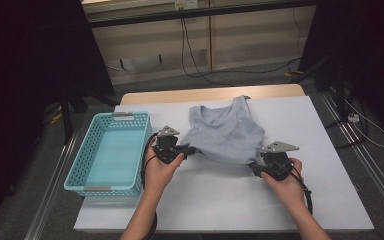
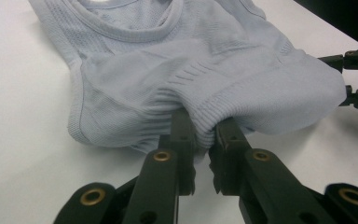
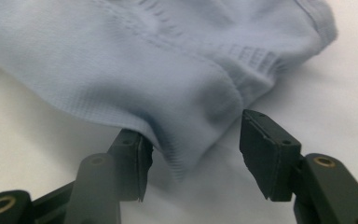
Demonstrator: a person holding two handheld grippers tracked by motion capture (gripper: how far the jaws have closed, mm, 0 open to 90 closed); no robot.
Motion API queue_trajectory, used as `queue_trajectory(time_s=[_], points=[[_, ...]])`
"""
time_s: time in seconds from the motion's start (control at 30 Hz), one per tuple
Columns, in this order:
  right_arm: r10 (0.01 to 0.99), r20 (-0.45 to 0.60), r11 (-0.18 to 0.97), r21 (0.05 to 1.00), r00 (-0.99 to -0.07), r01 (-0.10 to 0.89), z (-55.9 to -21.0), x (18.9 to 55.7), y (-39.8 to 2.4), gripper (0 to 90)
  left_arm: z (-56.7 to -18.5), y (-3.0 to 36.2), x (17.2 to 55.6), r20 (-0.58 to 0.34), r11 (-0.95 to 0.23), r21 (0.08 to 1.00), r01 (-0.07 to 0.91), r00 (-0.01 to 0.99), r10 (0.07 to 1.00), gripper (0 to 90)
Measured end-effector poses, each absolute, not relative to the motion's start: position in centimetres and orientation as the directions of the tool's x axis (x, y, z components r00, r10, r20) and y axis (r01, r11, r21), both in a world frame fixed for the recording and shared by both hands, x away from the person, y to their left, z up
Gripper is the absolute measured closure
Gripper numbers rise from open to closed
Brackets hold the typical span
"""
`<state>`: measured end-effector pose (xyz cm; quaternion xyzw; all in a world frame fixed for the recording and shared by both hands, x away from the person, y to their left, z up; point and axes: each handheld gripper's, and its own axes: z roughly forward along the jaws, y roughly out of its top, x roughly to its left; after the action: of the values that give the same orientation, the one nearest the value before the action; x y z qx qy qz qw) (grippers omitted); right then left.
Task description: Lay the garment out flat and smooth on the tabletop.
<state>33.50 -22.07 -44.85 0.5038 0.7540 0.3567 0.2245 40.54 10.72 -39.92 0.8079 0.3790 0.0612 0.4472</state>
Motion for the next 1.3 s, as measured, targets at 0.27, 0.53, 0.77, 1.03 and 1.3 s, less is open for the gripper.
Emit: queue_trajectory(time_s=[0.27,0.53,0.77,1.03,1.3], points=[[0.908,0.051,0.236,0.757,-0.415,0.61,-45.1,33.2,-22.7,72.7,-40.1,10.5,40.6,-0.234,-0.323,0.765,0.557,0.707,0.667,80.9],[0.916,0.057,0.19,0.81,-0.397,0.555,-42.7,32.4,-24.4,85.5,-40.2,9.9,40.5,-0.232,-0.344,0.76,0.552,0.724,0.65,80.8],[0.933,0.06,0.143,0.844,-0.356,0.517,-41.7,31.6,-25.4,77.8,-40.5,9.0,40.5,-0.239,-0.347,0.758,0.553,0.73,0.641,80.8],[0.924,0.074,0.169,0.799,-0.374,0.577,-43.7,32.2,-24.3,62.6,-40.6,9.2,40.7,-0.25,-0.336,0.757,0.56,0.724,0.643,80.8],[0.927,0.057,0.199,0.763,-0.371,0.615,-45.0,32.4,-23.6,70.7,-40.6,9.3,40.7,-0.251,-0.336,0.757,0.56,0.725,0.641,80.8]])
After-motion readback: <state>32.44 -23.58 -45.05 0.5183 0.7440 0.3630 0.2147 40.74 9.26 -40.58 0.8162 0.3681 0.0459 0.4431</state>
